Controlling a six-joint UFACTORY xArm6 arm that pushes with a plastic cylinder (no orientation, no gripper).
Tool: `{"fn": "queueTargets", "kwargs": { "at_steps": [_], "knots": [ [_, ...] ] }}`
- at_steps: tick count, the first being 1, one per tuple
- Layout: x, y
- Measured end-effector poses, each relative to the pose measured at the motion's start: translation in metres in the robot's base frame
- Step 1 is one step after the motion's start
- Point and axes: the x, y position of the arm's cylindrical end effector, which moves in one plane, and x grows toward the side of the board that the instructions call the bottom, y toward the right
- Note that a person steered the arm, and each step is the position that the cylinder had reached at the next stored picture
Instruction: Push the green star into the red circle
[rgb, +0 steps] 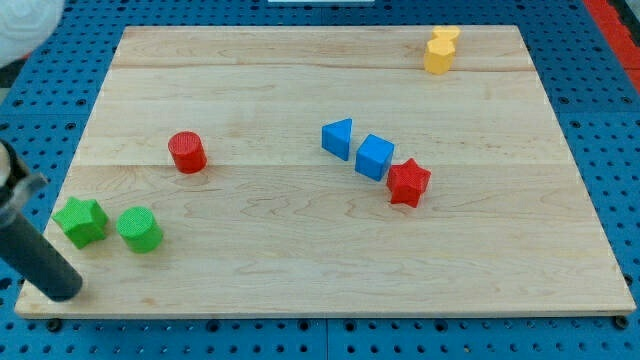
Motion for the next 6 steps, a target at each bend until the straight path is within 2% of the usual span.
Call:
{"fn": "queueTargets", "kwargs": {
  "at_steps": [1,3,4,6],
  "knots": [
    [-0.027,-0.047],
    [-0.045,0.021],
    [-0.051,0.011],
    [-0.101,0.033]
  ]
}}
